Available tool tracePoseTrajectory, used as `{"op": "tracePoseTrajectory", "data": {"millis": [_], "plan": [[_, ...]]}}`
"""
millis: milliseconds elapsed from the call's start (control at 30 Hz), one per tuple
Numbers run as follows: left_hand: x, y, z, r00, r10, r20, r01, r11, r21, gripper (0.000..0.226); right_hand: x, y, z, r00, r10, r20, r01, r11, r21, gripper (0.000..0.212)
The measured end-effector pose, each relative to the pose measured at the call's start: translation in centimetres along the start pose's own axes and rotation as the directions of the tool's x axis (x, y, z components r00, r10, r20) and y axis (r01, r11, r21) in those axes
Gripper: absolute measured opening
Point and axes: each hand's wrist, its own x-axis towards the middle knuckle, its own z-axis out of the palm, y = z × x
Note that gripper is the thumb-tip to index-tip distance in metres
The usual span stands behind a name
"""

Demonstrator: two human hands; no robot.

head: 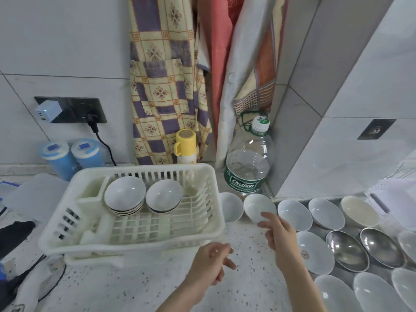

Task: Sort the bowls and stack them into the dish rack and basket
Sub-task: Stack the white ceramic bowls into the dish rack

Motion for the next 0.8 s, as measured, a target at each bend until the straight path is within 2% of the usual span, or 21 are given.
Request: {"op": "tracePoseTrajectory", "data": {"millis": [133, 233, 333, 467, 633, 800], "plan": [[4.5, 0.3, 5.1, 0.983, -0.179, -0.042, 0.174, 0.980, -0.096, 0.021, 3.6, 2.9, -2.6, 0.955, 0.295, 0.038, -0.294, 0.956, -0.021, 0.022], [8.3, 0.3, 7.5, 0.966, -0.231, -0.114, 0.201, 0.953, -0.226, 0.016, 5.6, 4.0, -3.0, 0.914, 0.399, 0.069, -0.399, 0.917, -0.017, 0.023], [11.5, 0.2, 8.6, 0.939, -0.277, -0.206, 0.188, 0.910, -0.369, 0.023, 7.4, 4.1, -2.7, 0.895, 0.441, 0.066, -0.441, 0.897, -0.021, 0.019], [14.4, -0.3, 8.5, 0.893, -0.312, -0.324, 0.107, 0.847, -0.521, 0.028, 9.1, 4.4, -2.3, 0.889, 0.455, 0.061, -0.452, 0.890, -0.056, 0.026], [15.8, -0.9, 8.3, 0.848, -0.310, -0.430, 0.042, 0.848, -0.529, 0.023, 10.2, 5.0, -2.1, 0.895, 0.444, 0.038, -0.442, 0.896, -0.039, 0.015], [15.5, -0.6, 8.5, 0.844, -0.312, -0.437, -0.020, 0.795, -0.607, 0.024, 10.0, 5.0, -2.0, 0.900, 0.434, -0.038, -0.434, 0.901, 0.010, 0.018]]}}
